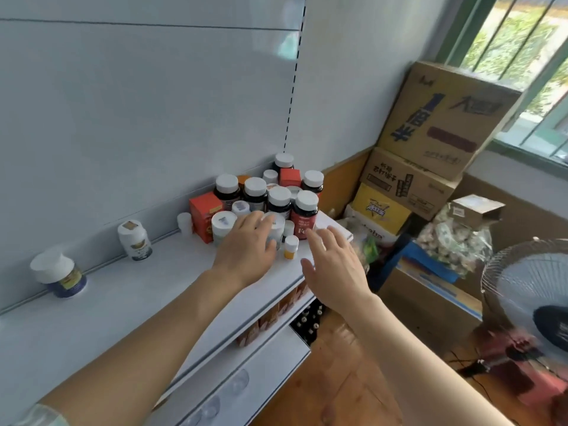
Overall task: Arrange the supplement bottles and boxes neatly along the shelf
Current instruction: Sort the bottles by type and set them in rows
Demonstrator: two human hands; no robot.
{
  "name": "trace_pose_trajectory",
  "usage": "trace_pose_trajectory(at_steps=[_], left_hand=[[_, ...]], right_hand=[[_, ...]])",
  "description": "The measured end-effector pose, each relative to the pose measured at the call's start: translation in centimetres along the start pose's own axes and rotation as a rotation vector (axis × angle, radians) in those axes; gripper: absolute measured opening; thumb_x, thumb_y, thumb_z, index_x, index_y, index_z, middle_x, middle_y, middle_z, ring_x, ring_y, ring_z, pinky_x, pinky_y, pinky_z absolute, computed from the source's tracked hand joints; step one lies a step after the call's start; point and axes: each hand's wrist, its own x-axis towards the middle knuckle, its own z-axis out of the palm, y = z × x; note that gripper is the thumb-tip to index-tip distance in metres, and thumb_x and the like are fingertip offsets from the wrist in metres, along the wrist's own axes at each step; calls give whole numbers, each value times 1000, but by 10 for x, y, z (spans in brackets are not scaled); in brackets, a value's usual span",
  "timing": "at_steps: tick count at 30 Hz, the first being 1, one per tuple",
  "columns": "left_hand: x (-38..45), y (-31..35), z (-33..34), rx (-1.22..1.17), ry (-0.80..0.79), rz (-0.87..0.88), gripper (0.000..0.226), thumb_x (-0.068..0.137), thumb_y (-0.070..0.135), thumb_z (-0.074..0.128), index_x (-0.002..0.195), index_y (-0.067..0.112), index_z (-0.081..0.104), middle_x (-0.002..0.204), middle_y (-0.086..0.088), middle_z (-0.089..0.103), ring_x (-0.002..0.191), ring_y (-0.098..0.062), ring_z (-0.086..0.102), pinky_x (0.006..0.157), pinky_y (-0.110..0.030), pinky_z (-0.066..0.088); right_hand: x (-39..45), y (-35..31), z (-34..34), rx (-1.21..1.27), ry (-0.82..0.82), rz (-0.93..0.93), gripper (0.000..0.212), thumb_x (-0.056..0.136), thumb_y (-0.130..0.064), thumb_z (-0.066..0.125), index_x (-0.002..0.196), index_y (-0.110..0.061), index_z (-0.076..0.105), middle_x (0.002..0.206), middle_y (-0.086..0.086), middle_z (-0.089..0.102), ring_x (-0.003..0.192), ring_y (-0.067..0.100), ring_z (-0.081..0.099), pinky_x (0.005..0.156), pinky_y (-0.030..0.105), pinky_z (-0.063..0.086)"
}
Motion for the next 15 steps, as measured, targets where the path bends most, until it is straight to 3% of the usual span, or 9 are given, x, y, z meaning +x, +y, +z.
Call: trace_pose_trajectory(at_steps=[4, 7, 11, 15], left_hand=[[24, -1, 15, 24, -6, -55, 48, 99, 18, 40, 148, 18, 38, 151, -4, 34, 137, -25, 34, 102, -43, 43], [31, 3, 25, 63, 6, -109, 49, 98, 18, 44, 147, 16, 40, 149, -6, 37, 135, -27, 36, 101, -42, 43], [34, 8, 36, 136, 9, -168, 37, 96, 18, 50, 132, 11, 55, 145, -12, 43, 131, -33, 41, 100, -45, 46], [40, 17, 42, 153, 35, -218, 26, 95, 22, 55, 117, 9, 56, 138, -11, 49, 123, -34, 48, 94, -45, 47]], right_hand=[[38, 20, 16, 37, -60, -143, 43, 97, -28, 52, 139, -17, 46, 131, 4, 54, 124, 28, 44, 101, 38, 44], [62, 35, 33, 85, -95, -240, 40, 95, -26, 55, 134, -19, 52, 117, 4, 59, 110, 29, 51, 87, 41, 50], [85, 50, 55, 168, -72, -385, 22, 88, -24, 64, 108, -16, 63, 92, 2, 58, 87, 29, 55, 63, 43, 53], [99, 58, 69, 231, -31, -504, 12, 89, -27, 56, 92, -18, 62, 80, -1, 55, 75, 26, 54, 55, 41, 51]])
